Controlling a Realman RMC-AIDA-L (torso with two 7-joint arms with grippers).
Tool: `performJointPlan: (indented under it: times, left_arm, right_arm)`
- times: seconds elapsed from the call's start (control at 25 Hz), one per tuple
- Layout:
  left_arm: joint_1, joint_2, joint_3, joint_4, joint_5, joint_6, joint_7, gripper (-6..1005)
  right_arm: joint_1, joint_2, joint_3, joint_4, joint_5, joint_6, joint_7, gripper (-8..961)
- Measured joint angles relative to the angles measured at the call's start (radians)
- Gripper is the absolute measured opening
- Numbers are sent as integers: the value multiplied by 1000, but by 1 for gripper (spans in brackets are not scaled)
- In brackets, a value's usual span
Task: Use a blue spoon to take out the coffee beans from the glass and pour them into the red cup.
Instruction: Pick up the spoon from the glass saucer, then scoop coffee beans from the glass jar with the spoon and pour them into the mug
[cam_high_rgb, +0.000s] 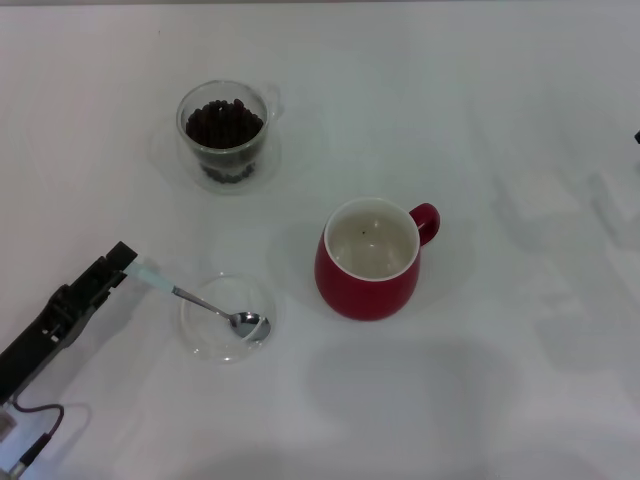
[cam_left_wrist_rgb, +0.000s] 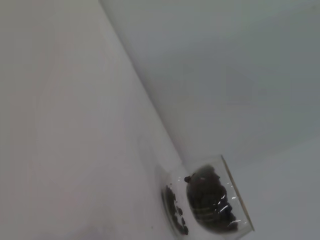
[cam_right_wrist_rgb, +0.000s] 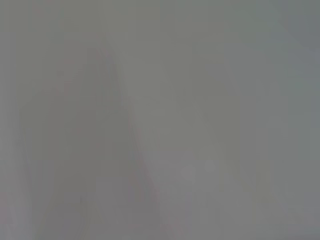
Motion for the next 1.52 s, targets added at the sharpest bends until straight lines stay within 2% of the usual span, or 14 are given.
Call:
performJointPlan:
  times: [0.12, 0.36, 0.68, 1.04, 1.24, 1.28, 1.4, 1.52]
  left_arm:
    - [-10, 2, 1, 1, 9, -12, -21, 504]
    - [-24, 4, 1, 2, 25, -26, -25, 505]
    - [-30, 5, 2, 24, 66, -27, -64, 250]
    - [-14, 5, 0, 44, 64, -20, -67, 136]
    - [15, 22, -5, 77, 60, -4, -96, 123]
    - [39, 38, -7, 109, 56, 15, -121, 123]
    - [60, 53, -8, 138, 28, 52, -138, 123]
    - [70, 72, -9, 159, -60, 96, -138, 123]
  right_arm:
    - [0, 0, -4, 0, 0, 0, 3, 741]
    - [-1, 0, -5, 0, 0, 1, 13, 741]
    - [-3, 0, -5, 4, 0, 1, 14, 741]
    - [-3, 0, -7, 7, 0, 1, 15, 741]
    - [-12, 0, -7, 8, 0, 1, 15, 741]
    - [-14, 0, -7, 8, 0, 0, 15, 741]
    - [-16, 0, -7, 8, 1, 0, 15, 741]
    - [-17, 0, -7, 8, 1, 0, 15, 741]
